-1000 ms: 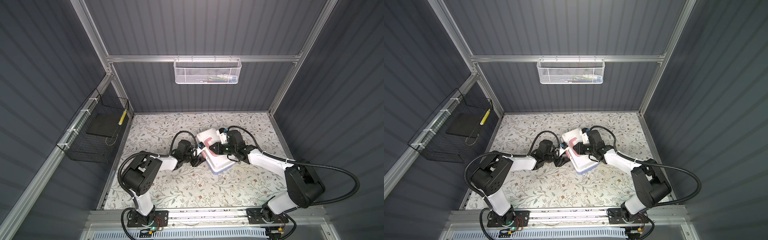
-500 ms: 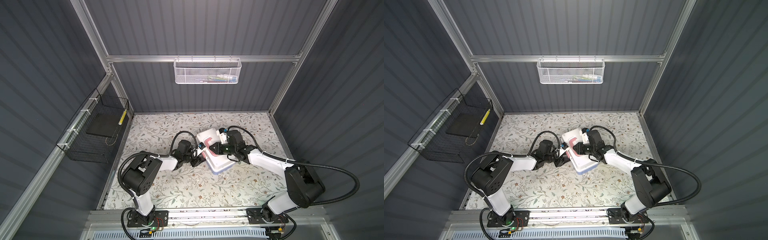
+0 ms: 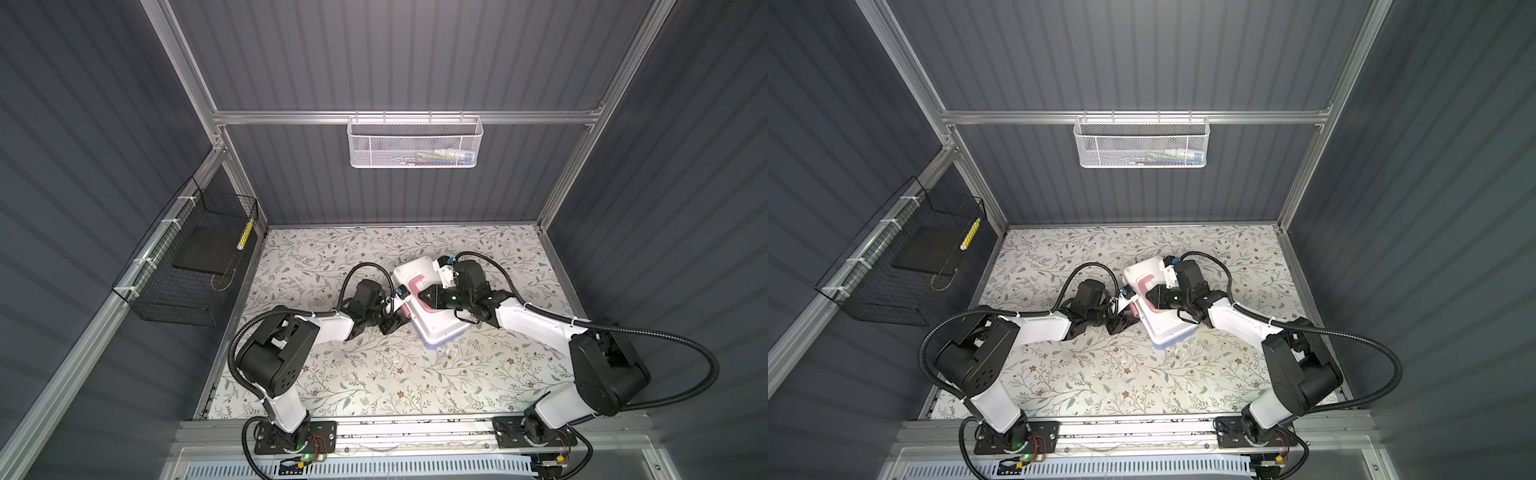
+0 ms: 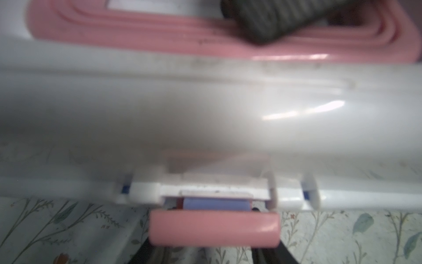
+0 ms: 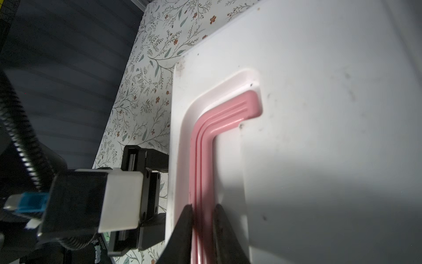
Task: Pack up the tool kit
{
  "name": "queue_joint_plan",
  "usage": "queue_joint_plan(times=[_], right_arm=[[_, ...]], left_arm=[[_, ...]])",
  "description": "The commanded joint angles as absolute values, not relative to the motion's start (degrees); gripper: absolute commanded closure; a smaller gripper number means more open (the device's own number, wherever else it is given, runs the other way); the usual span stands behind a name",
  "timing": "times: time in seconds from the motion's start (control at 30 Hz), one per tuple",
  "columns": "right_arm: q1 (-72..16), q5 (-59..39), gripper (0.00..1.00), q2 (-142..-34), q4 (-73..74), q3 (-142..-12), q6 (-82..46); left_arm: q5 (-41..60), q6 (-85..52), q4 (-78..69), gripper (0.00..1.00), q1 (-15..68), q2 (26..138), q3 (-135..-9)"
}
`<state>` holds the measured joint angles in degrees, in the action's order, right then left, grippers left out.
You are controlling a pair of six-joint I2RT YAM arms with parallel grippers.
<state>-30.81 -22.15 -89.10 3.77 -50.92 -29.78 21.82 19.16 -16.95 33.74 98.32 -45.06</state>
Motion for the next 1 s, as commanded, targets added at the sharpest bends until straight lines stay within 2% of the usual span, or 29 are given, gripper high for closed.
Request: queue_joint_plan(times=[0.0,0.97], right_arm=[[-32.34,-21.53,0.79,-95.96,-10.58,-45.97,-29.48],[-32.36,-23.19,0.8,-97.12,-7.9,-44.92,-28.62]], left_arm=[[16.42,19.61,-20.18,0.55,32.34,95.18,-49.2],[18.19,21.26,-8.23,0.56,32.86,98.61,-58.36]])
